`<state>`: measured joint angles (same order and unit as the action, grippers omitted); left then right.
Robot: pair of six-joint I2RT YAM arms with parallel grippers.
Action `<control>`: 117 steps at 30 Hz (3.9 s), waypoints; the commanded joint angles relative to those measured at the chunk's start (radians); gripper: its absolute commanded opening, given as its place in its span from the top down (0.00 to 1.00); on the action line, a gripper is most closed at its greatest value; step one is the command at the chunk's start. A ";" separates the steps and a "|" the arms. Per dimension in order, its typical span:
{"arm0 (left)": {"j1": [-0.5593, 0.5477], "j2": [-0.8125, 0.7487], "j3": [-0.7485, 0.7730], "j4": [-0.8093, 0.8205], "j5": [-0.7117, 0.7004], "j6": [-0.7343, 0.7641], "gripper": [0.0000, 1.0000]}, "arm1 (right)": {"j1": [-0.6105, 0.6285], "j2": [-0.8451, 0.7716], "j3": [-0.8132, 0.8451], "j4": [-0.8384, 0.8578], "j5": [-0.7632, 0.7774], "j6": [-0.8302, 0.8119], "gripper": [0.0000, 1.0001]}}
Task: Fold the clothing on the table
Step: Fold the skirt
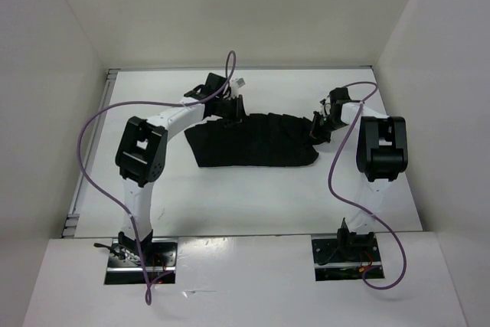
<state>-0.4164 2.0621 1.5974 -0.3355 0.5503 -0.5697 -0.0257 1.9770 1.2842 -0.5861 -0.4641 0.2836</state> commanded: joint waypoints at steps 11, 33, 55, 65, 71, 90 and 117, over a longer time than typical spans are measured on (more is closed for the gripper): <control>-0.028 0.213 0.125 0.116 0.008 -0.102 1.00 | 0.024 -0.087 0.004 -0.014 -0.001 0.009 1.00; -0.114 0.336 0.276 0.024 -0.153 -0.098 1.00 | 0.280 -0.305 0.267 -0.046 -0.119 0.066 1.00; 0.114 -0.169 -0.044 -0.140 -0.524 -0.019 1.00 | 0.253 -0.360 0.227 -0.173 0.024 -0.029 1.00; 0.123 -0.086 -0.149 -0.149 -0.696 -0.039 1.00 | 0.244 -0.351 0.236 -0.210 0.044 -0.029 1.00; 0.113 -0.045 -0.158 -0.149 -0.673 -0.030 1.00 | 0.244 -0.340 0.256 -0.210 0.053 -0.020 1.00; 0.031 -0.022 -0.249 -0.059 -0.449 -0.050 1.00 | 0.559 0.048 0.581 -0.175 0.044 0.009 1.00; 0.243 -0.491 -0.235 -0.189 -0.294 0.081 0.34 | 0.543 -0.227 0.469 0.072 0.093 0.104 0.37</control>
<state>-0.1764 1.5528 1.4609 -0.5323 0.0490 -0.4751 0.5526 1.7866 1.8225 -0.5186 -0.4213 0.4019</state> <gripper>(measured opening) 0.610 0.631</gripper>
